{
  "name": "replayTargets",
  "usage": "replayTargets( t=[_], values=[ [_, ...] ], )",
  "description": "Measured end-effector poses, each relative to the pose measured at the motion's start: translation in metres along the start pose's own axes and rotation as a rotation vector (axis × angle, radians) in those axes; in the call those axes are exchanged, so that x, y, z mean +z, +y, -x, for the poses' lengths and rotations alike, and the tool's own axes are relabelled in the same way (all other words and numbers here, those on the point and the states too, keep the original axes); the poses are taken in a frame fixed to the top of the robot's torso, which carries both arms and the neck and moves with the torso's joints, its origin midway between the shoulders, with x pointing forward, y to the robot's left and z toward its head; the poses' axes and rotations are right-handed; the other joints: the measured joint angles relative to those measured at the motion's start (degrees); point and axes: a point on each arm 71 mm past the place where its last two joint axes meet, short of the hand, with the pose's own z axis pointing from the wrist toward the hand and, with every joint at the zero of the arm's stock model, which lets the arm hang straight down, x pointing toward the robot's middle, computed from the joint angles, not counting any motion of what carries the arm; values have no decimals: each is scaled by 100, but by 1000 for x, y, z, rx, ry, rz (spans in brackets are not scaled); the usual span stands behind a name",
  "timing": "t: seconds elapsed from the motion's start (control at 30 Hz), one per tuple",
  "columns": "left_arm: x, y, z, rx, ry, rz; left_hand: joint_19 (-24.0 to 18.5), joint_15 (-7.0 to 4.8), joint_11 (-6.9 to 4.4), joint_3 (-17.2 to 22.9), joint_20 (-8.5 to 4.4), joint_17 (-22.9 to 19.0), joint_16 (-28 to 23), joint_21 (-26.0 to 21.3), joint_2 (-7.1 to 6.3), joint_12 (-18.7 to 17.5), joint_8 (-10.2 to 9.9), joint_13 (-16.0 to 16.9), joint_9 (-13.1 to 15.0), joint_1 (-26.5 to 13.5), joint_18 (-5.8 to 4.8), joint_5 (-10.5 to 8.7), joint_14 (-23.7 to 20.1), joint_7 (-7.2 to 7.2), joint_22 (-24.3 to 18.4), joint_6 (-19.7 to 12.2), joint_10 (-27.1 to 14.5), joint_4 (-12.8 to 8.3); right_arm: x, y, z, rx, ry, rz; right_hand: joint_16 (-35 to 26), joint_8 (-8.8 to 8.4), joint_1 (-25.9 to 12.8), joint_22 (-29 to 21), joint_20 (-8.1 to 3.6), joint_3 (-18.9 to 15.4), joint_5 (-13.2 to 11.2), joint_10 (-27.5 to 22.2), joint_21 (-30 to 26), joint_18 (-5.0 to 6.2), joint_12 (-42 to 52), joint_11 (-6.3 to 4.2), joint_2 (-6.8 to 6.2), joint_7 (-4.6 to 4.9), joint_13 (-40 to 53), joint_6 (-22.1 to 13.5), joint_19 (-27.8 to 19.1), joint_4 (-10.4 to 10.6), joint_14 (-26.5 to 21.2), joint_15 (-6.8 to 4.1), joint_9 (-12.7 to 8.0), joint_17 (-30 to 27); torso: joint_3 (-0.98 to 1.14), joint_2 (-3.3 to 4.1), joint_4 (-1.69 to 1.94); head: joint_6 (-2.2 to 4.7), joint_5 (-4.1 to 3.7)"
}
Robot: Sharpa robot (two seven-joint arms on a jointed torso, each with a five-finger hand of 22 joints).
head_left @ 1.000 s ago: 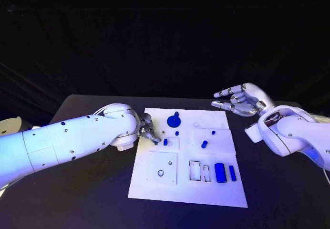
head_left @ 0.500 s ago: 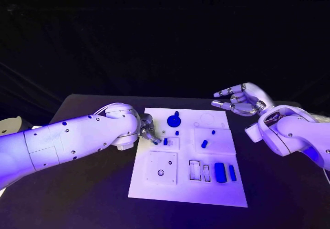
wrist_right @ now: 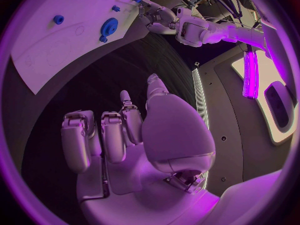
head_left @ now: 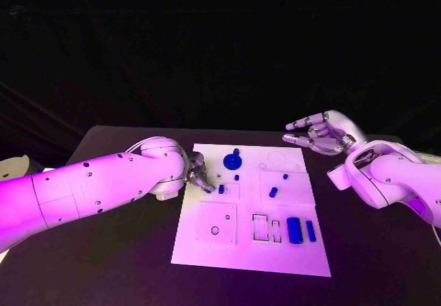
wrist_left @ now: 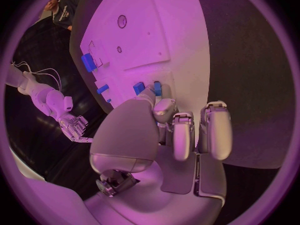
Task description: Assemble the parts on the task board
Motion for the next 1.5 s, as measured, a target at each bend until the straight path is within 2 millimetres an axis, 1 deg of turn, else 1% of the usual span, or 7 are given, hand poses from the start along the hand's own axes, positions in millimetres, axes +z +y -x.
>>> replayTargets(
  t=[0.13,0.2,0.23,0.3,0.47,1.23,1.5],
  values=[
    [0,0,0,2,1,1,0,0,1,40,0,0,0,0,-63,0,28,0,0,-63,0,0,0,0,0,0,0,-40,0,0,0,0,0,0,0,0,0,0,0,0,0,0,0,0,0,0,0,0,0,0,0,0,0,0,5,0,1,0,0,-7,3],
    [1,0,0,4,3,3,0,0,19,18,0,0,0,0,-175,16,161,1,0,-233,0,2,0,0,0,1,22,-17,0,0,0,0,0,1,0,0,0,0,0,-7,0,0,0,0,0,0,0,0,0,0,0,-7,0,0,4,0,1,0,0,-10,5],
    [1,0,0,5,4,5,0,0,-4,-88,0,0,0,0,-226,24,259,-19,45,-395,0,23,0,-1,0,1,44,88,0,0,0,1,0,1,0,0,-1,0,0,-32,0,0,0,0,0,0,1,0,0,0,0,-4,0,0,4,0,1,0,0,-11,6],
    [2,1,-1,8,10,8,0,0,0,-191,0,0,0,0,-276,24,305,-41,420,-575,1,24,0,-74,0,116,40,187,0,0,0,1,0,1,0,0,-31,-1,0,-50,0,0,0,0,0,0,31,0,0,0,0,3,0,0,4,-1,1,0,0,-12,7],
    [4,1,-1,14,19,14,0,0,8,-304,0,5,0,0,-282,24,298,-47,465,-772,1,24,0,-115,0,156,31,191,0,1,0,2,1,2,0,0,-31,-1,0,-50,0,0,0,0,0,0,31,0,0,0,0,3,0,0,4,-1,1,0,-1,-14,7],
    [7,-1,0,16,27,21,0,0,9,-370,0,3,0,24,-209,47,332,3,497,-891,1,23,0,-123,-1,186,31,191,-1,1,0,5,2,4,0,0,-31,3,0,-64,0,0,0,0,-21,0,31,0,1,0,0,17,0,0,2,-2,1,2,-1,-19,-22],
    [8,1,1,7,33,26,0,0,9,-545,0,3,0,24,-361,87,342,18,514,-1177,1,23,0,-112,-1,175,31,203,-1,1,0,5,2,4,0,0,-31,3,0,-64,0,0,0,0,-21,0,31,0,1,0,0,16,0,0,2,-3,-3,1,-1,-8,-28]
  ],
)
